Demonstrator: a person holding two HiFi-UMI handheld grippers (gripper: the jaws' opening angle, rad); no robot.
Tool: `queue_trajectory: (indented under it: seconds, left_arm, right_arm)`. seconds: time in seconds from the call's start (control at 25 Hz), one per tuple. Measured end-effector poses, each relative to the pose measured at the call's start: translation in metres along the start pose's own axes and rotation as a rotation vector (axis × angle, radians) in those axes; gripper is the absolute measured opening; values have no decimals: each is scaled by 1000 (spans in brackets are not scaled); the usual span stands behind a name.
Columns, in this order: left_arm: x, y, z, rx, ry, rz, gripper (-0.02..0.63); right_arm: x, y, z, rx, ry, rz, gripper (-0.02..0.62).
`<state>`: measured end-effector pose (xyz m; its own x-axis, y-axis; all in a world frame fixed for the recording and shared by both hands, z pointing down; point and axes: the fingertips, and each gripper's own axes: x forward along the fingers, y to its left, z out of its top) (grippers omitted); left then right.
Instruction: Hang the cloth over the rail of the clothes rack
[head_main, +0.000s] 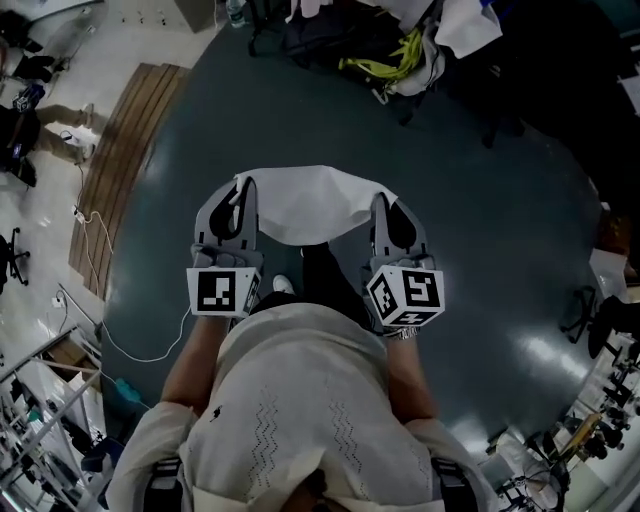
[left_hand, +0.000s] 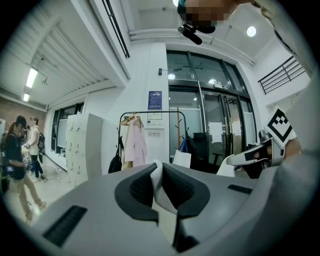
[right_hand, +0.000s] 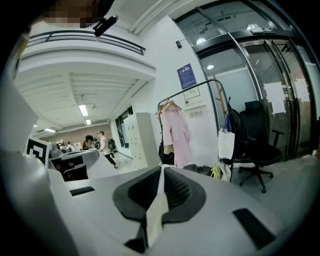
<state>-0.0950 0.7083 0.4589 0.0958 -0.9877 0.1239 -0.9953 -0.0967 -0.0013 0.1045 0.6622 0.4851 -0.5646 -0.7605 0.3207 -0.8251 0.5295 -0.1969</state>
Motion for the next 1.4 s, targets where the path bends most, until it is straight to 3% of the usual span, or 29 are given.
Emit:
queue_trajectory:
  seconds: [0.12, 0.28, 0.48, 0.72, 1.04, 1.4]
  left_arm:
    - [68, -1, 19, 37, -16, -8, 26]
    - [139, -3, 42, 14, -56, 14, 26]
    - [195, -8, 50, -12, -54, 31, 27]
    - [245, -3, 49, 0, -39, 23, 27]
    - [333, 20, 58, 8, -48, -92, 27]
    - [480, 77, 71, -33, -42, -284, 27]
  right_arm:
    - [42, -44, 28, -5, -12, -11, 23]
    - [88, -96, 67, -22, -26, 7, 23]
    - [130, -140, 107, -49, -58, 13, 23]
    - [160, -176, 115, -21, -39, -22, 23]
    - [208, -209, 138, -15, -45, -148, 23]
    - [319, -231, 184, 71, -51, -325, 23]
